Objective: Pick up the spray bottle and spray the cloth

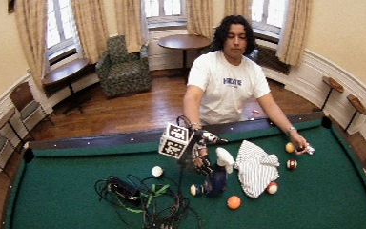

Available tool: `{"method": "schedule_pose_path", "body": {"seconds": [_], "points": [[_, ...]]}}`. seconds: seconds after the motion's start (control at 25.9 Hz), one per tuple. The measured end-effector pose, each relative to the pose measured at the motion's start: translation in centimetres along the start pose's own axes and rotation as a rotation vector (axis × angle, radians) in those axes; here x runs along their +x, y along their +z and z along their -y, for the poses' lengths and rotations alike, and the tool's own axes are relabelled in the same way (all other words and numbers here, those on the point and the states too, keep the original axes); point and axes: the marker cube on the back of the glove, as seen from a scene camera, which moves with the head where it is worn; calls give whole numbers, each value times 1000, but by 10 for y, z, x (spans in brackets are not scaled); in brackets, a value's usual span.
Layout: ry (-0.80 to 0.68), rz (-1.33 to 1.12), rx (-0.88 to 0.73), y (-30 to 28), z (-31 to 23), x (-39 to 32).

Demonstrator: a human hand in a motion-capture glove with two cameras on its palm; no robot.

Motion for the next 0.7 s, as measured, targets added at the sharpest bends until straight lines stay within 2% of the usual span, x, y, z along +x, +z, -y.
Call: {"method": "schedule_pose_path", "body": {"seconds": [0.19,0.7], "points": [[11,15,21,8,3,6],[40,-25,225,-4,2,15]]}}
